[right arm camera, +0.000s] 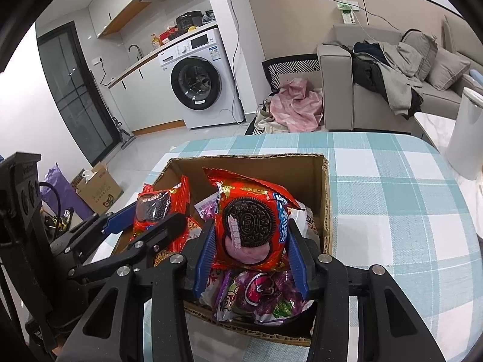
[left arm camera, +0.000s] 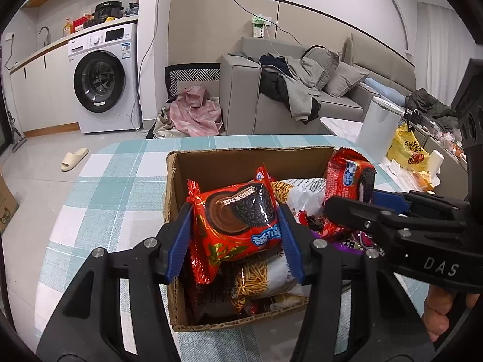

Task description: Organize snacks

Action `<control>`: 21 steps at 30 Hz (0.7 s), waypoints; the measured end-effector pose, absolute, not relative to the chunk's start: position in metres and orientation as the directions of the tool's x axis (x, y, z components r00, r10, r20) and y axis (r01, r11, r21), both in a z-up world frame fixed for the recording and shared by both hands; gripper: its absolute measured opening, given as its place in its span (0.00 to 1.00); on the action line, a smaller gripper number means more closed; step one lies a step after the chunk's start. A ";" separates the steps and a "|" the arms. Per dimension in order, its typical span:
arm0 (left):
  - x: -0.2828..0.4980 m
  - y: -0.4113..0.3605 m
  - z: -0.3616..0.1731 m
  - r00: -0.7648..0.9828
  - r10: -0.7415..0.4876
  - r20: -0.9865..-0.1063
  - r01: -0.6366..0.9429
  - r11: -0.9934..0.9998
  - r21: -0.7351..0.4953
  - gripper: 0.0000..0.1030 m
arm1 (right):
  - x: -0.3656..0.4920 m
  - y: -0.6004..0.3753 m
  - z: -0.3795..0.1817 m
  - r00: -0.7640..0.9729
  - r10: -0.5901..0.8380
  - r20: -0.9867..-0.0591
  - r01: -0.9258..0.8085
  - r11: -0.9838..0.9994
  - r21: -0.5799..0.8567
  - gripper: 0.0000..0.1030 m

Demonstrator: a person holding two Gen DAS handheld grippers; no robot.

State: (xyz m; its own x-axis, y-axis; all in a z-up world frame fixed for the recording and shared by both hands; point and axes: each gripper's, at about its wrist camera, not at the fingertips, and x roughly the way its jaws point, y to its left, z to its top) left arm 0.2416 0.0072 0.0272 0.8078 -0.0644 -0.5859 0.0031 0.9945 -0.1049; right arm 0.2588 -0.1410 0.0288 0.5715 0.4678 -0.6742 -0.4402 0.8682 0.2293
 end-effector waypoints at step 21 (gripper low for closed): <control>0.180 0.020 0.062 0.863 -0.084 -0.498 0.029 0.993 -0.117 0.99 | 0.204 -0.167 0.063 0.655 0.517 -0.551 -0.511 0.840 0.181 0.99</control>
